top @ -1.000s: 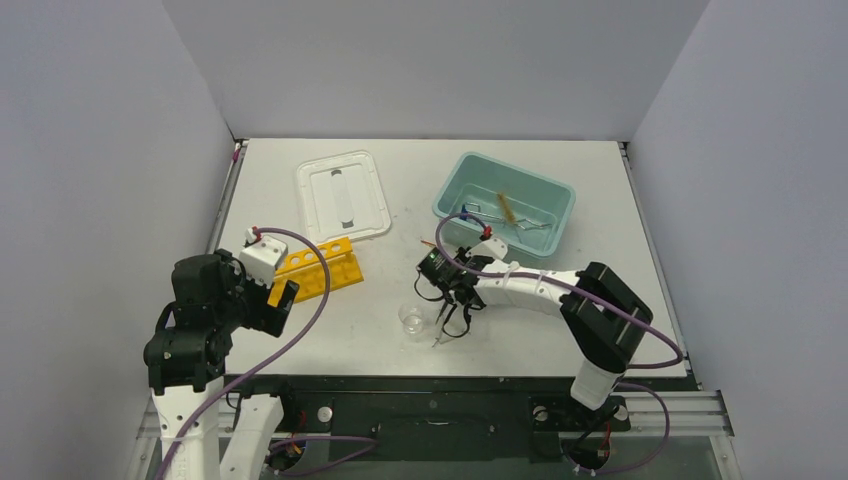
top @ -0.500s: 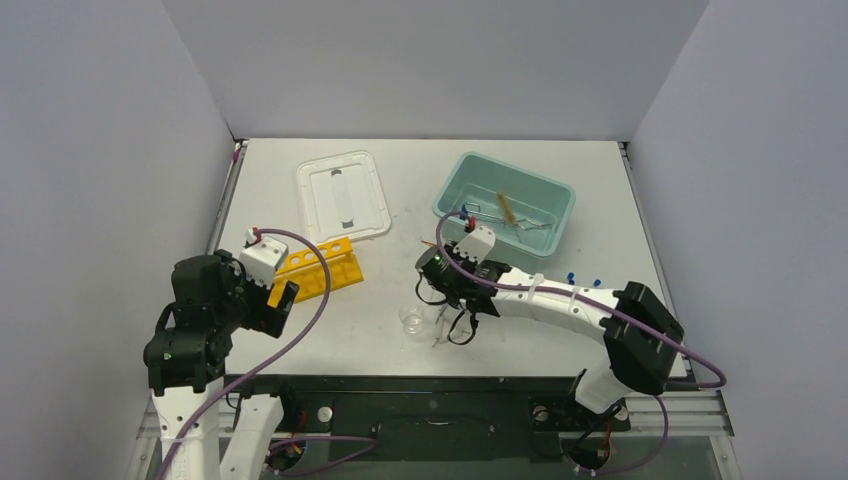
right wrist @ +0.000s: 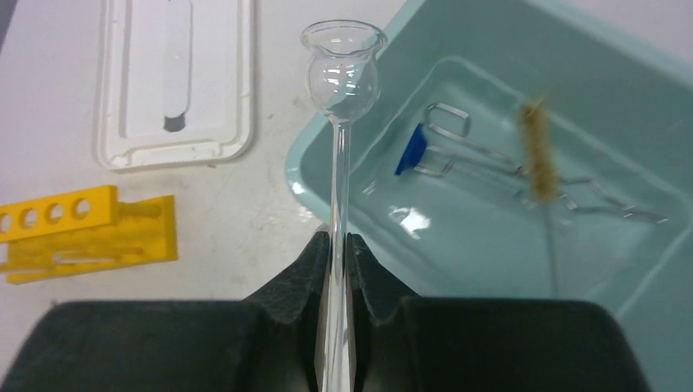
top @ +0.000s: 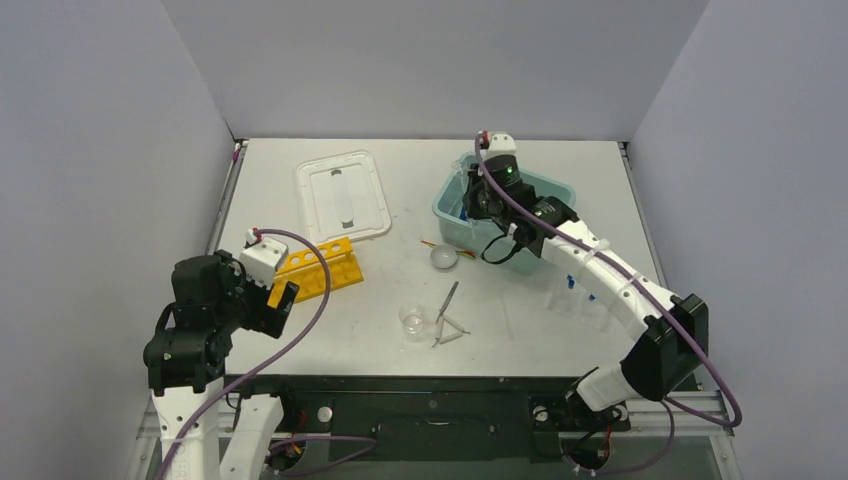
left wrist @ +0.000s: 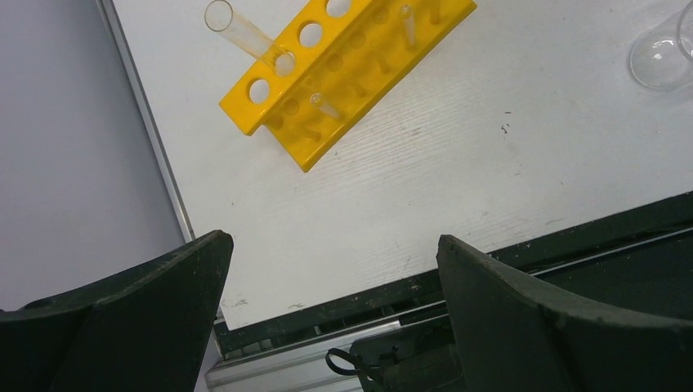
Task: Organize the chemistry lab equipment
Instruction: Place the chemistry item in the storage box.
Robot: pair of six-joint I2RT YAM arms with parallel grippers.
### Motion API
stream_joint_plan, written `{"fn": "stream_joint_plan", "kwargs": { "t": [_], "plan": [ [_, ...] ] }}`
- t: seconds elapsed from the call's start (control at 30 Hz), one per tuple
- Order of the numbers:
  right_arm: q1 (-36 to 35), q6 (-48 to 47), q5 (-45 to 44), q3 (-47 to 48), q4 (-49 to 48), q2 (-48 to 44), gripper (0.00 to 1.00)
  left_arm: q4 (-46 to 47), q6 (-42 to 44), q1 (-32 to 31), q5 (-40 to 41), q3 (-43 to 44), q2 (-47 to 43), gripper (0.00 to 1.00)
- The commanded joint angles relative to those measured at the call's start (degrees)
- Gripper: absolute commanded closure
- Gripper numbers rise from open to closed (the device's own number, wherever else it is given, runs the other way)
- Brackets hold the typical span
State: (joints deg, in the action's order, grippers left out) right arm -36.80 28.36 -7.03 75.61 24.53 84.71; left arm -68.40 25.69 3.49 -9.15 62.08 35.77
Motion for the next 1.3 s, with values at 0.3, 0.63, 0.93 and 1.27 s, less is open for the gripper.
{"fn": "stream_joint_plan", "kwargs": {
  "t": [0.3, 0.63, 0.93, 1.27],
  "plan": [
    [9.6, -38.5, -14.8, 8.8, 1.7, 6.5, 1.00, 1.0, -0.8, 0.2, 0.2, 2.1, -0.1, 0.04],
    [10.7, -43.7, -13.5, 2.6, -1.1, 12.6, 1.00, 1.5, -1.0, 0.2, 0.3, 2.3, 1.0, 0.03],
    [10.8, -40.0, -8.2, 0.8, -2.6, 16.2, 0.98, 2.2, -1.7, 0.2, -0.1, 2.2, 1.3, 0.03],
    [11.2, -34.8, -6.7, 5.3, 1.7, 23.9, 0.96, 1.8, -2.0, 0.2, 0.7, 2.8, 1.3, 0.03]
  ]
}}
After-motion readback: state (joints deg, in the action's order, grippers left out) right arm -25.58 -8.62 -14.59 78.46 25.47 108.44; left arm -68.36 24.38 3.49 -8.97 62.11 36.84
